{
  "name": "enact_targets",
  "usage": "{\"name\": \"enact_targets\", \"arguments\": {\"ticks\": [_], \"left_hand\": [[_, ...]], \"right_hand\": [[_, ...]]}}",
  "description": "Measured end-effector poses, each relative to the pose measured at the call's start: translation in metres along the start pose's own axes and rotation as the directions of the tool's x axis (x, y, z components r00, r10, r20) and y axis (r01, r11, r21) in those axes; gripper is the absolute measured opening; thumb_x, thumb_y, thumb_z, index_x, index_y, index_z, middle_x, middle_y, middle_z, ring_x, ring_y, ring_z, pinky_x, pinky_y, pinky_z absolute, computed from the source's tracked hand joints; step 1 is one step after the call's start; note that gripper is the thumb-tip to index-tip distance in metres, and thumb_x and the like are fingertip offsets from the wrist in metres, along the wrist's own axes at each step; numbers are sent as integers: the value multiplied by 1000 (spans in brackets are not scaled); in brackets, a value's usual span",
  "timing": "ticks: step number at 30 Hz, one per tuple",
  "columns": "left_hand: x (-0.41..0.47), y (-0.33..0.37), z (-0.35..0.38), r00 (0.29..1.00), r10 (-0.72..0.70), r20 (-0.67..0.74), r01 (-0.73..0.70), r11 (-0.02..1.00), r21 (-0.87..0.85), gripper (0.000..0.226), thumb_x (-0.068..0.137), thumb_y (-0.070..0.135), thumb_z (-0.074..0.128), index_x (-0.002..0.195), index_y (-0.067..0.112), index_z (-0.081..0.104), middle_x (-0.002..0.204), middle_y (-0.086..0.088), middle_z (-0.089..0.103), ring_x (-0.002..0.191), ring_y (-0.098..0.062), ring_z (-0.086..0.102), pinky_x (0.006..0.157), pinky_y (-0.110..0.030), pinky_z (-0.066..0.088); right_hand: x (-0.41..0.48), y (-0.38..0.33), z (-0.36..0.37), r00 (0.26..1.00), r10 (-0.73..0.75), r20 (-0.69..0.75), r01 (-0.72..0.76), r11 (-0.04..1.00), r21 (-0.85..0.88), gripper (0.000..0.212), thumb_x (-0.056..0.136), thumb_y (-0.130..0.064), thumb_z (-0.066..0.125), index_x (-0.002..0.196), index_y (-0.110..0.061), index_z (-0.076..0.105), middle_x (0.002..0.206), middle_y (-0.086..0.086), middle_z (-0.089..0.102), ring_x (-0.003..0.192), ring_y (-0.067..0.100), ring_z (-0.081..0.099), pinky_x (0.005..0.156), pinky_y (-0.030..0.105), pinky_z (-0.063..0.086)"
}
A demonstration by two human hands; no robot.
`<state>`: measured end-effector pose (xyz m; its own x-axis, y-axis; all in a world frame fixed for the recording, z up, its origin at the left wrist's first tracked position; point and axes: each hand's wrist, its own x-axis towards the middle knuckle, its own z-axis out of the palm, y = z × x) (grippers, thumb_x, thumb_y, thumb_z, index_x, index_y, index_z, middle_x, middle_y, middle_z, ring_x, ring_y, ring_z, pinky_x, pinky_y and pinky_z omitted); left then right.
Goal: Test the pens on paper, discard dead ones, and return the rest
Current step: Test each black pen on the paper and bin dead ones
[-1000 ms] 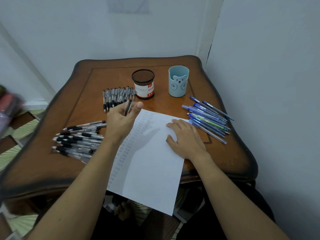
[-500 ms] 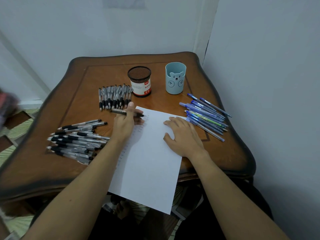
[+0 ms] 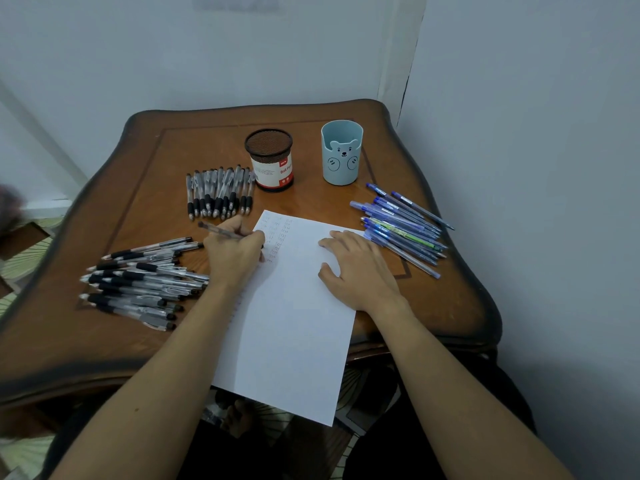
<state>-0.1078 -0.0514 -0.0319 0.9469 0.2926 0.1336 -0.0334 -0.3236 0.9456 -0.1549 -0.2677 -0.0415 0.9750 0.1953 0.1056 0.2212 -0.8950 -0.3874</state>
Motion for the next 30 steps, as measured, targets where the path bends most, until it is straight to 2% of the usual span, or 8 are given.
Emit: {"name": "enact_targets", "arguments": {"ticks": [2, 6, 9, 17, 20, 23, 26, 30], "left_hand": [[2, 0, 0, 1000, -12, 14, 11, 998, 55, 26, 65, -5, 58, 55, 6, 37, 50, -16, 39, 47, -23, 39, 48, -31, 33], [-2, 7, 0, 998, 36, 50, -42, 990, 131, 42, 66, -12, 52, 54, 16, 24, 52, 3, 24, 47, -8, 20, 45, -23, 18], [-3, 9, 0, 996, 38, 86, -49, 989, 140, 43, 68, -14, 50, 54, 18, 24, 49, 10, 23, 44, -7, 20, 41, -21, 18], [-8, 17, 1, 993, 78, 86, -94, 976, 197, 39, 70, -18, 41, 55, 15, 25, 55, 1, 23, 39, -8, 23, 39, -10, 15], [-4, 11, 0, 994, 87, 71, -100, 975, 197, 31, 68, -15, 44, 55, 9, 28, 54, -3, 26, 43, -8, 21, 42, -16, 20], [-4, 10, 1, 992, 98, 80, -113, 973, 203, 38, 70, -16, 46, 54, 13, 27, 53, 1, 25, 41, -8, 24, 39, -12, 19], [0, 6, 1, 994, 88, 69, -100, 975, 198, 36, 67, -15, 47, 55, 13, 27, 55, 0, 25, 49, -11, 21, 41, -19, 20], [0, 4, 0, 991, 104, 89, -123, 963, 238, 38, 68, -14, 46, 56, 15, 26, 56, 0, 23, 50, -12, 18, 42, -19, 17]], "right_hand": [[0, 0, 0, 1000, 1, -2, -1, 1000, -4, 49, 99, -45, 44, 146, -31, 43, 157, -5, 36, 147, 13, 25, 121, 36, 15], [-1, 0, 0, 1000, -2, -10, 1, 1000, -1, 49, 99, -44, 44, 146, -30, 44, 156, -5, 38, 147, 13, 26, 121, 36, 16], [-1, -1, 0, 1000, -4, -12, 4, 1000, -1, 49, 99, -43, 45, 146, -29, 44, 156, -4, 38, 146, 13, 27, 121, 37, 16], [0, 0, 0, 1000, 0, -3, 0, 1000, -4, 49, 99, -44, 45, 146, -30, 43, 157, -4, 37, 147, 13, 26, 121, 36, 15], [1, 0, 0, 1000, 1, -2, -1, 1000, -1, 49, 99, -44, 45, 146, -30, 43, 157, -4, 37, 147, 13, 26, 121, 37, 15], [0, -1, -1, 1000, -2, -7, 2, 1000, -3, 50, 99, -44, 45, 146, -30, 43, 156, -4, 37, 146, 13, 27, 121, 37, 16], [0, -1, -1, 1000, -5, -15, 5, 1000, 1, 49, 99, -43, 45, 146, -28, 44, 156, -3, 38, 146, 13, 28, 121, 37, 16], [0, -1, -2, 1000, -5, -7, 5, 1000, 3, 50, 99, -42, 45, 146, -28, 44, 156, -3, 38, 146, 14, 27, 121, 37, 16]]}}
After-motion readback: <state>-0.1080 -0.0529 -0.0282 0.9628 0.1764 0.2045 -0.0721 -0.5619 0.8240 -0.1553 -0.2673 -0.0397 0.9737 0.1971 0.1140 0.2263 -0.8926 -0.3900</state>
